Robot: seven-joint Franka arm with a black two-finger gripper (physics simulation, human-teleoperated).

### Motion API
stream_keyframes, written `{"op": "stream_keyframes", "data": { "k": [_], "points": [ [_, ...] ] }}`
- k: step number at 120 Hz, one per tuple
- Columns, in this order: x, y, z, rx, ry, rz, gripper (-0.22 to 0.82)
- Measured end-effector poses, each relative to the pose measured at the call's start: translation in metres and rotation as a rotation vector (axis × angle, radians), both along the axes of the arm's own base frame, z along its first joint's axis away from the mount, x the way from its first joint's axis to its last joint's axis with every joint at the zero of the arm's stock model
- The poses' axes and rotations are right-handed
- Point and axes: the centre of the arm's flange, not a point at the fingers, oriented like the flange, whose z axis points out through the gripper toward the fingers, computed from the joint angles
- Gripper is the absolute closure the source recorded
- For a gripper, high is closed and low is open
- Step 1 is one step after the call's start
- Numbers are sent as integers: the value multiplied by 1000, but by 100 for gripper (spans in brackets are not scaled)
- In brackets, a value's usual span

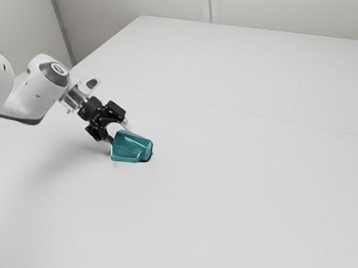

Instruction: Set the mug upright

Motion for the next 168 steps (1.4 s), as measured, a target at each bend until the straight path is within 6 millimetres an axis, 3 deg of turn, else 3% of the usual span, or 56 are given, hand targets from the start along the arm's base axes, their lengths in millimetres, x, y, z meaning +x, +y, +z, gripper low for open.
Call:
{"op": "stream_keyframes", "data": {
  "k": [17,31,45,64,77,101,129,152,161,168],
  "points": [
    [6,-2,0,-37,-16,17,1],
    [6,-5,-12,-78,2,37,5],
    [5,-6,-25,-113,25,55,26],
    [6,-9,-21,-140,29,62,56],
    [6,-10,-18,-149,33,60,65],
    [6,-11,-11,-152,30,58,73],
    [9,-11,11,-139,3,55,76],
    [3,-25,64,-35,-36,-40,77],
    [-2,-43,79,63,-30,-124,77],
    [2,-74,80,143,-23,-207,78]
  ]
}}
